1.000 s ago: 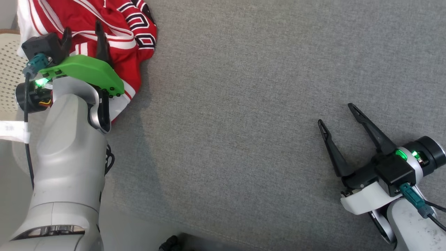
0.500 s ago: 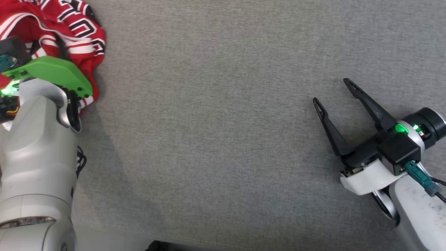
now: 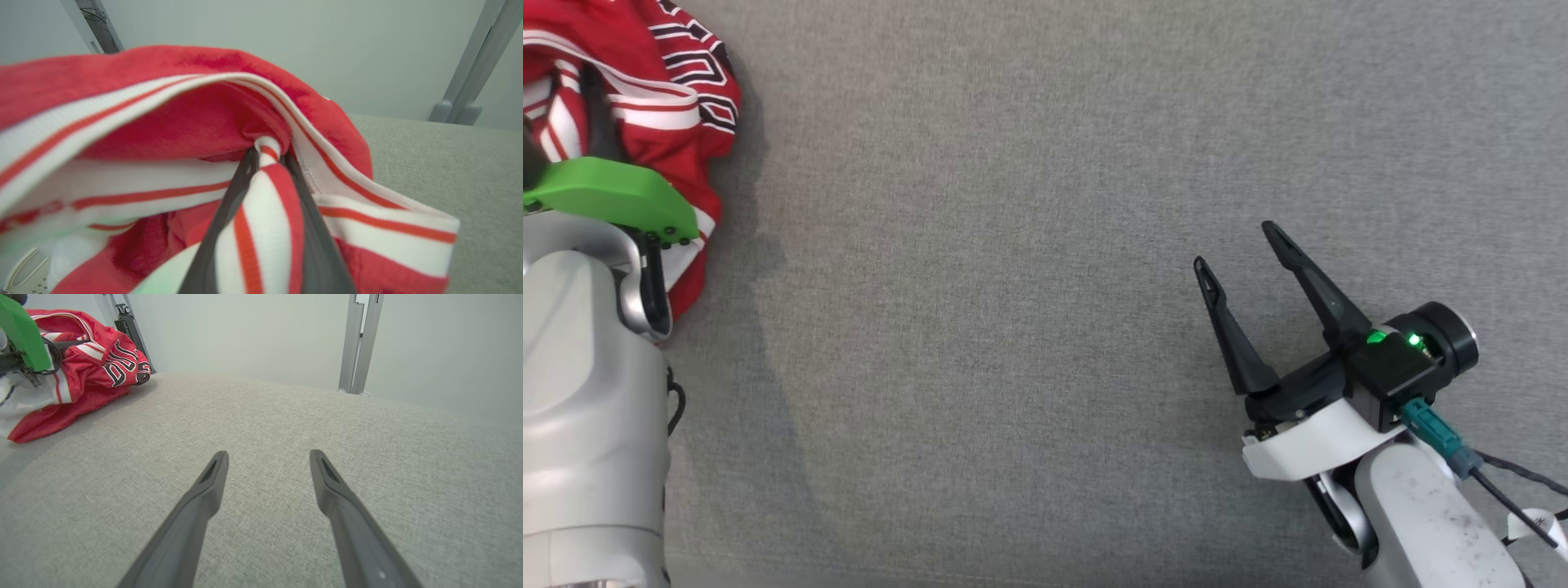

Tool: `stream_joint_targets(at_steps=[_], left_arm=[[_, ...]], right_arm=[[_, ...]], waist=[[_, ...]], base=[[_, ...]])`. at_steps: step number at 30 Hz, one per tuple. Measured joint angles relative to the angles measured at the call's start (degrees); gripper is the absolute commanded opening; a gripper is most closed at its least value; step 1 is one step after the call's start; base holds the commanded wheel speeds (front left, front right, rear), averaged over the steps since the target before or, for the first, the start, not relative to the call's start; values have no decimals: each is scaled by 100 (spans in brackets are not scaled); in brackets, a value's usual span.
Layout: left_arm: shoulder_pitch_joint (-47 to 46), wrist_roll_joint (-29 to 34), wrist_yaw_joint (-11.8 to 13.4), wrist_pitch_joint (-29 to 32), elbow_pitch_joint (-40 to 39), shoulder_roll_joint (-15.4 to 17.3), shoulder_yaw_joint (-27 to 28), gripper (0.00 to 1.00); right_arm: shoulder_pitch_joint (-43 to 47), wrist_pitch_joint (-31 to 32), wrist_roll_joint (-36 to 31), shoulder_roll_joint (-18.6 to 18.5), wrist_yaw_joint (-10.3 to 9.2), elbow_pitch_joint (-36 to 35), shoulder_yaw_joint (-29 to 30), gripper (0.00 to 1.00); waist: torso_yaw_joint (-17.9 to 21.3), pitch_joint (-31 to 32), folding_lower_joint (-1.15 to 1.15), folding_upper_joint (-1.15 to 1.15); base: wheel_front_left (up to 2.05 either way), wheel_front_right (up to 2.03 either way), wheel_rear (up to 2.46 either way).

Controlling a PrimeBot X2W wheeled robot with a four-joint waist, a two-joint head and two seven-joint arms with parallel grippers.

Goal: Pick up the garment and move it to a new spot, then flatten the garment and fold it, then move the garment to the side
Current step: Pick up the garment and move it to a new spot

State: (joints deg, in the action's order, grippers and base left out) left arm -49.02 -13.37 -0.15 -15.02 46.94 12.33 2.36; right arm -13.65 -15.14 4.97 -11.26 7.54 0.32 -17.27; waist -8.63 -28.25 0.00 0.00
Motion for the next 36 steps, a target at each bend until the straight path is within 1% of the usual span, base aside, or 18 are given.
stream_joint_targets(at_steps=[3,8,13,17,21,24,28,32,36], left_arm=[[222,85,-8,0,-599,109,-12,0],[441,321,-94,102,-1419,267,-231,0],[490,392,-193,642,-2568,339,-461,0],[601,347,-290,1163,-3517,287,-650,0],[673,346,-364,1638,-4166,233,-949,0],[687,391,-390,1818,-4367,81,-1230,0],[699,415,-422,1884,-4299,-167,-1593,0],[704,435,-498,1824,-3822,-444,-2025,0],[709,399,-590,1642,-3083,-648,-2402,0]], right_arm=[[86,0,38,168,0,37,4,100],[222,0,130,388,0,100,70,100],[271,0,149,511,0,105,88,100],[267,0,158,605,0,43,171,100],[264,0,213,708,0,-14,300,100],[262,0,254,757,0,-54,356,100],[240,0,307,810,0,-94,428,100],[183,0,383,825,0,-133,442,100],[114,0,568,826,0,-194,432,100]], waist=[[75,232,0,0],[236,619,0,0],[512,939,0,0],[832,1079,0,0],[1205,1146,0,0],[1488,1154,0,0],[1844,1113,0,0],[2186,997,0,0],[2445,789,0,0]], base=[[0,0,0],[0,0,0],[0,0,0],[0,0,0],[0,0,0],[0,0,0],[0,0,0],[0,0,0],[0,0,0]])
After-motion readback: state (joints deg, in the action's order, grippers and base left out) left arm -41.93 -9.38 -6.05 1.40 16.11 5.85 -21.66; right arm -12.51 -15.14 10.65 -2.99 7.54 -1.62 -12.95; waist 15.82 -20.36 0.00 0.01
